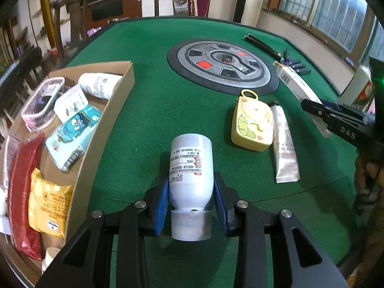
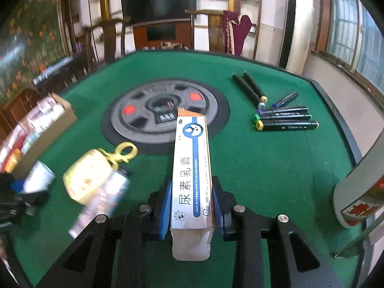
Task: Organize objects
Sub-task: 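Carry pill bottle toward tray with left gripper while right gripper carries cream box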
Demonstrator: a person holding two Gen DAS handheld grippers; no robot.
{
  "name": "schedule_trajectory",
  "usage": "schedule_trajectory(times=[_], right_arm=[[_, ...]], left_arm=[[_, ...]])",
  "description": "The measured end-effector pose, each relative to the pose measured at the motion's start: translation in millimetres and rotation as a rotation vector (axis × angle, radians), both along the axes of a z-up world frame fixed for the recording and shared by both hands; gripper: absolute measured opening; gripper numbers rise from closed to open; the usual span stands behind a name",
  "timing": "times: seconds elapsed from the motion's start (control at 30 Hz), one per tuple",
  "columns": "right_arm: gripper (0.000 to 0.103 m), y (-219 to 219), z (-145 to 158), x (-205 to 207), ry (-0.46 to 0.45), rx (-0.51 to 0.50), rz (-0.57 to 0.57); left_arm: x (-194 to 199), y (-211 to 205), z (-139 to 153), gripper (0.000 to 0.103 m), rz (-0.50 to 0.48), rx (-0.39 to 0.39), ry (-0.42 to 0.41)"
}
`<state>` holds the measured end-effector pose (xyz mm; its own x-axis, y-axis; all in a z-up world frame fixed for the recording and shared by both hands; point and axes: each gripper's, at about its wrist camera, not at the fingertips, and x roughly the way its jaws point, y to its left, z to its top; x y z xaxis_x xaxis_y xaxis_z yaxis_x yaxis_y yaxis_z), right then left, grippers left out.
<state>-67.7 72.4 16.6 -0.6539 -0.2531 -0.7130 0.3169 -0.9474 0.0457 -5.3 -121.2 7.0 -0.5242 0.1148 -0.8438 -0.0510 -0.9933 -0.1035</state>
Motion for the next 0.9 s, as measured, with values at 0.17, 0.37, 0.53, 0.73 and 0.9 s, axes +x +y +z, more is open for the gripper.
schedule_trajectory(times=[0.17, 0.37, 0.53, 0.73, 0.9], right_arm=[[0.032, -16, 11, 18, 0.042, -0.058, 0.042], [0.032, -31, 16, 30, 0.062, -0.062, 0.083], [0.032, -35, 17, 35, 0.062, -0.076, 0.096], [0.032, -42, 20, 42, 0.081, -0.083, 0.109], [0.032, -52, 22, 49, 0.091, -0.094, 0.128]], left_arm=[[0, -4, 0, 0.033, 0.005, 0.04, -0.002], [0, -3, -1, 0.033, 0.011, 0.048, -0.002], [4, -3, 3, 0.033, 0.014, 0.054, 0.009], [10, -7, 14, 0.033, 0.022, 0.061, 0.036], [15, -15, 24, 0.033, 0.038, 0.07, 0.058]])
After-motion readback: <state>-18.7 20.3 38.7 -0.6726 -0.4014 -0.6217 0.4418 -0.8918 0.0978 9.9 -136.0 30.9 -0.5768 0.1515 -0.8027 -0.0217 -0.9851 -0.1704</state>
